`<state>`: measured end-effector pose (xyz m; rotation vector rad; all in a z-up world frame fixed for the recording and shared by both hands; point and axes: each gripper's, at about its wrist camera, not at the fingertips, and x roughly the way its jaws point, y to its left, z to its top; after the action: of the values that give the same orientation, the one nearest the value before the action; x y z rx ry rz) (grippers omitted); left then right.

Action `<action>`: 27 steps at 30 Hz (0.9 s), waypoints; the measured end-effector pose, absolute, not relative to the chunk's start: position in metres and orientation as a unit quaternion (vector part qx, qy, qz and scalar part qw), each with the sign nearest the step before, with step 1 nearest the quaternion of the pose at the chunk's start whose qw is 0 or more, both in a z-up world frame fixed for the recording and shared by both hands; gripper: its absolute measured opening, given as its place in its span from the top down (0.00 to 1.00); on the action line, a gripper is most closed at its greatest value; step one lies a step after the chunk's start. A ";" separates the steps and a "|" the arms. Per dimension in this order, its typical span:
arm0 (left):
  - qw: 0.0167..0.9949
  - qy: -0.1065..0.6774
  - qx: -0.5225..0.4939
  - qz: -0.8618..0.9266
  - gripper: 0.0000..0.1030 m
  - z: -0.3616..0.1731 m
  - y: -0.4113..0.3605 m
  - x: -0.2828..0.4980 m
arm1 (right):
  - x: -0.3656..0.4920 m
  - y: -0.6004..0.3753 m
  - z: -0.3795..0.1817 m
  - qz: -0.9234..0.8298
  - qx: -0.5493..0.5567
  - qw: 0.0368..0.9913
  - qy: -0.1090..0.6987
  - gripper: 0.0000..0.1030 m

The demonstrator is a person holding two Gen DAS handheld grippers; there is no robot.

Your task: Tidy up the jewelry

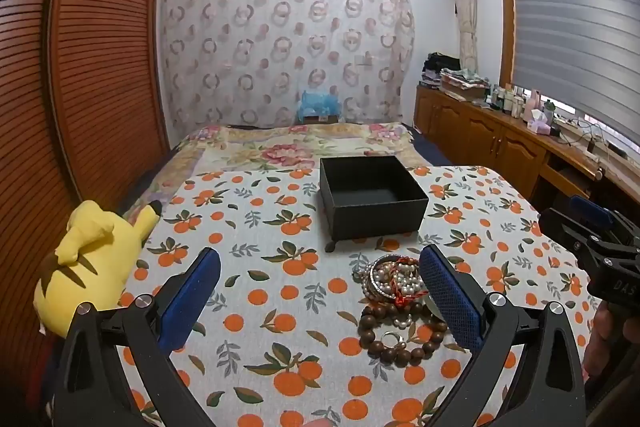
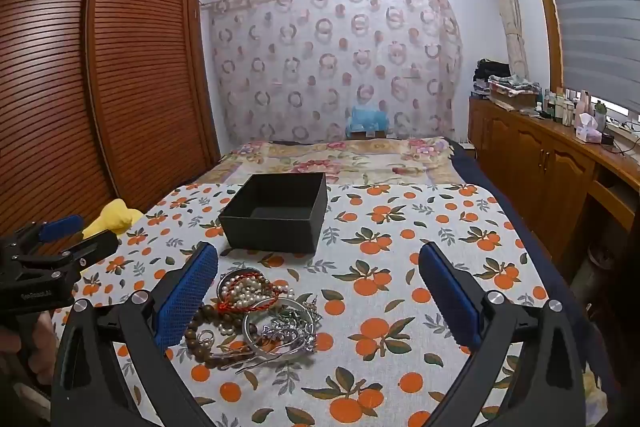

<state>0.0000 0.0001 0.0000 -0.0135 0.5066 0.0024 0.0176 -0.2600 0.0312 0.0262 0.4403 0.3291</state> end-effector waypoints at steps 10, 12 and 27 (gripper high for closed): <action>0.969 0.248 -0.004 0.002 0.06 0.000 0.000 0.000 | 0.017 -0.260 0.032 0.163 0.013 0.962 0.217 0.02; 0.969 0.247 -0.004 0.002 0.06 0.000 0.000 0.001 | 0.017 -0.260 0.032 0.163 0.013 0.962 0.217 0.02; 0.969 0.245 -0.005 0.002 0.06 0.002 -0.001 0.000 | 0.016 -0.259 0.032 0.162 0.013 0.963 0.216 0.02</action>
<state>-0.0003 -0.0005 0.0022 -0.0093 0.4955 0.0036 0.0163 -0.2590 0.0316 0.0266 0.4379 0.3289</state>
